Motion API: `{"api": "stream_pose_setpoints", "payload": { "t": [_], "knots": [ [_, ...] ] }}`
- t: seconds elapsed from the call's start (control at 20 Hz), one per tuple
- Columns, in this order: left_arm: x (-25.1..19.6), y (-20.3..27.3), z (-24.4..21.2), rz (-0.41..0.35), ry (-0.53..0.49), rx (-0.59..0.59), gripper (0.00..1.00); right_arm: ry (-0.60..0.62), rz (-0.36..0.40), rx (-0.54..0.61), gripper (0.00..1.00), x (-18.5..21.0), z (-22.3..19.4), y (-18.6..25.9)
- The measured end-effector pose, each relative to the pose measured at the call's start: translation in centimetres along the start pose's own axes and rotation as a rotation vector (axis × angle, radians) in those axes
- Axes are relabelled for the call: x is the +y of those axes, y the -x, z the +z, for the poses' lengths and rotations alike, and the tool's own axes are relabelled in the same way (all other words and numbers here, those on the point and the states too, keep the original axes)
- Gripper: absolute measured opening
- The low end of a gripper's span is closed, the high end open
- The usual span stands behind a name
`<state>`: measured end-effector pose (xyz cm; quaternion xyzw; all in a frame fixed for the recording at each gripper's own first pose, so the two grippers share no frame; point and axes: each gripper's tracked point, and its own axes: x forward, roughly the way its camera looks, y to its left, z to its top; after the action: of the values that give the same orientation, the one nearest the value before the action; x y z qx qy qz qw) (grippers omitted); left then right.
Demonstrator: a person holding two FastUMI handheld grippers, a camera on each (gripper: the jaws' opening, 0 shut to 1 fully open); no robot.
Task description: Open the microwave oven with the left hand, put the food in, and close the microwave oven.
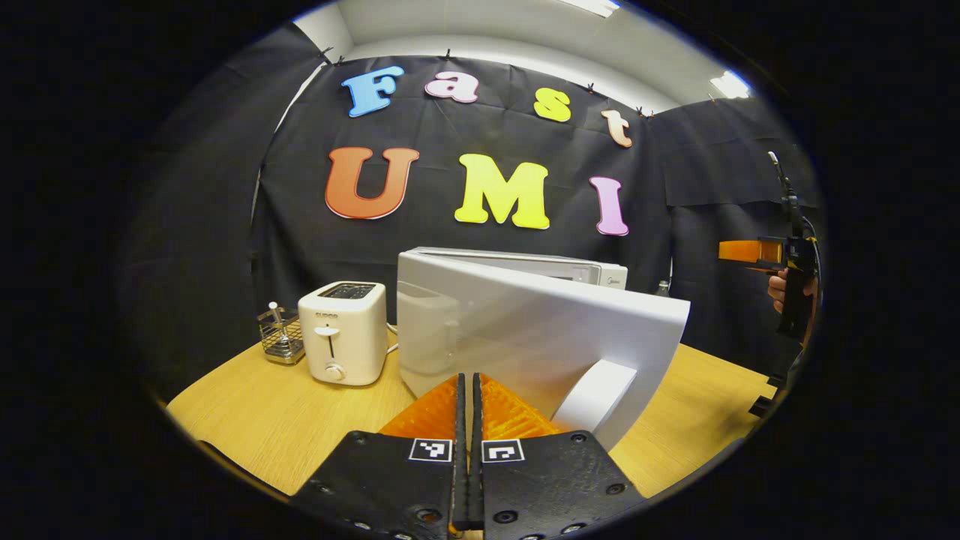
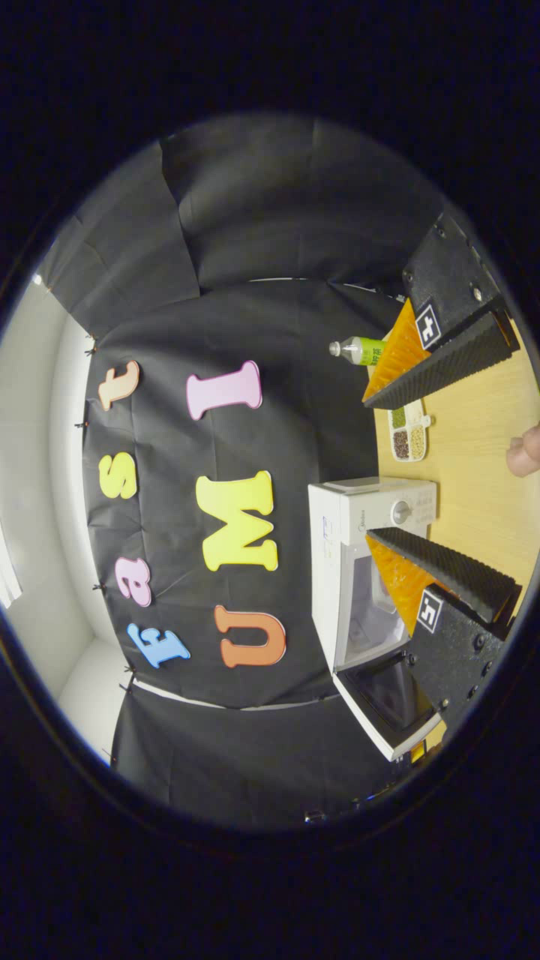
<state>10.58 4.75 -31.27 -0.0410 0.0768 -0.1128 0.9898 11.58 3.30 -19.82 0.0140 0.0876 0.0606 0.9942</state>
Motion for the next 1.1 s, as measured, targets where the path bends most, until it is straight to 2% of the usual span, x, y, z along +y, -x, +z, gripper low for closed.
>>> {"api": "stream_pose_setpoints", "payload": {
  "t": [0.05,0.1,0.15,0.2,0.25,0.3,0.35,0.5,0.55,0.75,0.8,0.9,0.95,1.1],
  "knots": [
    [-0.7,-0.5,0.0,-0.015,0.002,-0.003,0.01,0.002,0.000,-0.002,0.91,-0.3,0.1,0.1],
    [-1.4,-1.2,0.4,-0.028,0.002,-0.005,0.00,0.004,-0.002,-0.004,1.00,-0.7,0.1,0.4],
    [-2.1,-1.8,0.5,-0.040,0.000,-0.006,0.00,0.007,-0.004,-0.007,0.91,-1.2,0.3,0.5],
    [-2.7,-2.2,0.8,-0.053,-0.004,-0.007,0.00,0.007,-0.007,-0.006,0.91,-1.5,0.4,0.5],
    [-3.1,-3.0,1.0,-0.055,-0.014,-0.016,0.00,0.004,-0.009,-0.006,1.00,-1.8,0.4,0.5],
    [-3.5,-3.6,1.4,-0.070,-0.023,-0.021,0.00,0.000,-0.009,-0.005,1.00,-2.1,0.4,0.6],
    [-4.2,-4.2,1.2,-0.086,-0.023,-0.015,0.00,-0.004,-0.010,-0.003,0.91,-2.4,0.4,0.5],
    [-5.9,-6.0,1.4,-0.121,-0.012,-0.006,0.00,-0.014,-0.018,-0.001,0.91,-3.5,0.2,0.5],
    [-6.6,-6.7,1.5,-0.132,-0.016,-0.004,0.00,-0.017,-0.021,-0.002,1.00,-3.8,0.1,0.5],
    [-9.9,-8.4,2.3,-0.188,-0.052,-0.018,0.00,-0.030,-0.023,-0.001,1.00,-4.7,-0.1,0.6],
    [-10.5,-9.1,2.5,-0.195,-0.069,-0.021,0.00,-0.032,-0.024,-0.003,0.91,-4.9,-0.1,0.6],
    [-11.5,-10.3,2.1,-0.212,-0.079,-0.013,0.00,-0.036,-0.025,-0.010,0.91,-5.3,0.0,0.6],
    [-11.7,-11.0,1.9,-0.214,-0.074,-0.004,0.00,-0.037,-0.026,-0.013,1.00,-5.6,0.0,0.6],
    [-12.0,-13.1,1.3,-0.207,-0.062,0.014,0.00,-0.037,-0.024,-0.026,1.00,-6.1,0.3,0.7]
  ]
}}
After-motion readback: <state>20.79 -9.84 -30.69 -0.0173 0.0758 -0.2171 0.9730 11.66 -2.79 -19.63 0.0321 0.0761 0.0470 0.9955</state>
